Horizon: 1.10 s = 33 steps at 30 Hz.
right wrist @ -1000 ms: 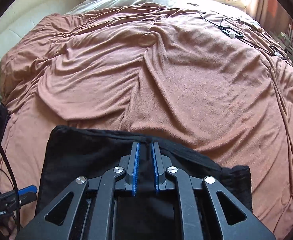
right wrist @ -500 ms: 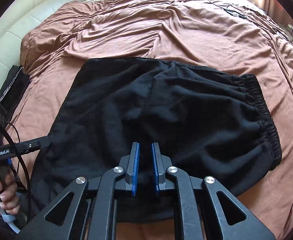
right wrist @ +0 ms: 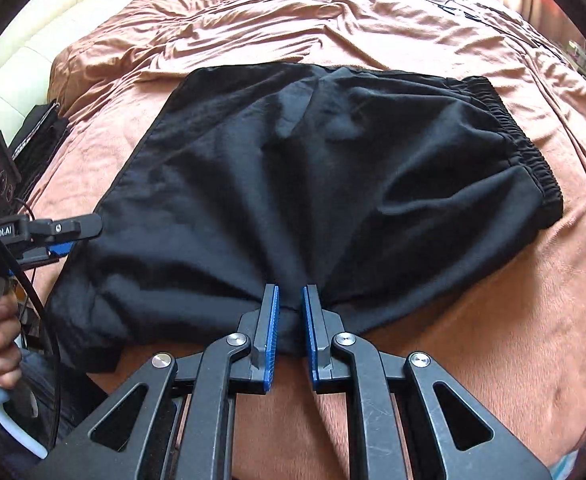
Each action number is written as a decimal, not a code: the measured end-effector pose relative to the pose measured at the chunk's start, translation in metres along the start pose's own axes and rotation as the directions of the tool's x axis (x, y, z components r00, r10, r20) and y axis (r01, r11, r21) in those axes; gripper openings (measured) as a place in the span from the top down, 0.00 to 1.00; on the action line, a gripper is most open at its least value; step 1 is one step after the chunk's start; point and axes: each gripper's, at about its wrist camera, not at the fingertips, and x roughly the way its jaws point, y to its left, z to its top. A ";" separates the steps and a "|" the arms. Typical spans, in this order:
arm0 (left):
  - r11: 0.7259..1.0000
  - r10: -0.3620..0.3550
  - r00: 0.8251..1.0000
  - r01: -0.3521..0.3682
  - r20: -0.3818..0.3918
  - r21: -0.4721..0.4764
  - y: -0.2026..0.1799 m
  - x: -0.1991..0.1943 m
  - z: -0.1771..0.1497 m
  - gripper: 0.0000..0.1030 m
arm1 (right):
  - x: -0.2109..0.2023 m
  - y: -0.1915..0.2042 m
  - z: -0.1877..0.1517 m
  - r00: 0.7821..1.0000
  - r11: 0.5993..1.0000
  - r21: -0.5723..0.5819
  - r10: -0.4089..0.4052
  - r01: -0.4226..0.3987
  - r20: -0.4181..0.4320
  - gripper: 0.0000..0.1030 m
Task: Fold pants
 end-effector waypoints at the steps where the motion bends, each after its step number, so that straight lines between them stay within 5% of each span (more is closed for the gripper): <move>1: 1.000 -0.009 1.000 0.009 -0.004 -0.007 0.001 0.001 0.000 0.55 | -0.003 0.001 -0.001 1.000 1.000 -0.001 -0.001 0.001 -0.001 0.91; 16: 0.996 -0.084 0.994 0.086 -0.067 0.014 -0.009 0.013 -0.010 0.56 | -0.025 -0.006 0.009 0.992 0.995 0.074 0.051 -0.060 0.116 0.91; 19: 0.996 -0.083 0.995 0.084 -0.059 0.020 -0.008 0.011 -0.010 0.87 | -0.013 -0.006 0.006 0.992 0.994 0.080 0.061 -0.070 0.107 0.91; 20: 0.996 -0.091 0.994 0.092 -0.057 0.013 -0.006 0.011 -0.009 0.89 | -0.008 -0.007 0.004 0.993 0.994 0.082 0.062 -0.071 0.098 0.91; 29: 0.986 -0.154 0.988 0.155 -0.012 0.058 -0.033 -0.015 -0.001 0.91 | -0.003 -0.020 -0.002 0.988 0.983 0.102 0.149 -0.154 0.046 0.91; 33: 0.984 -0.167 0.986 0.167 -0.001 0.064 -0.048 -0.021 0.003 0.91 | -0.018 -0.034 0.010 0.980 0.977 0.103 0.178 -0.187 0.090 0.91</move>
